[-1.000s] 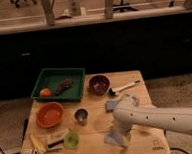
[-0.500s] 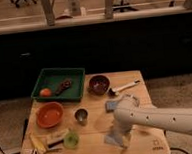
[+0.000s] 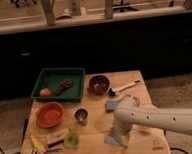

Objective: Place towel in red bowl

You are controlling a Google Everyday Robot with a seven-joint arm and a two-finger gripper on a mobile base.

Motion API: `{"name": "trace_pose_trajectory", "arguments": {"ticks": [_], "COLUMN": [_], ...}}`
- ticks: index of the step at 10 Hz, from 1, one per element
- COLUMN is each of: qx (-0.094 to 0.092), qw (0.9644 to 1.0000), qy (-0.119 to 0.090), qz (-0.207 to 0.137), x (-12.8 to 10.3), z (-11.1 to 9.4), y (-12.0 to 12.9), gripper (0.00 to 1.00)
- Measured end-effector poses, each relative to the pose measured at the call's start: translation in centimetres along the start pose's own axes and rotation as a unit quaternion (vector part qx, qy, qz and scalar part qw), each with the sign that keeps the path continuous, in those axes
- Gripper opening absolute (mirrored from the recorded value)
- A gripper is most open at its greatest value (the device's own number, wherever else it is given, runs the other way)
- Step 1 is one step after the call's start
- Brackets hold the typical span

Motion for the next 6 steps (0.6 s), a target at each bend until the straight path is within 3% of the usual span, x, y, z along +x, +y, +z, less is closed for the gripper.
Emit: {"name": "trace_pose_trajectory", "arguments": {"ticks": [6], "qx": [0.002], "qw": [0.9999], "qy": [-0.001], "qz": [0.010], "x": [0.38], "z": [-0.47], "y": [0.31], "gripper": [0.05]}}
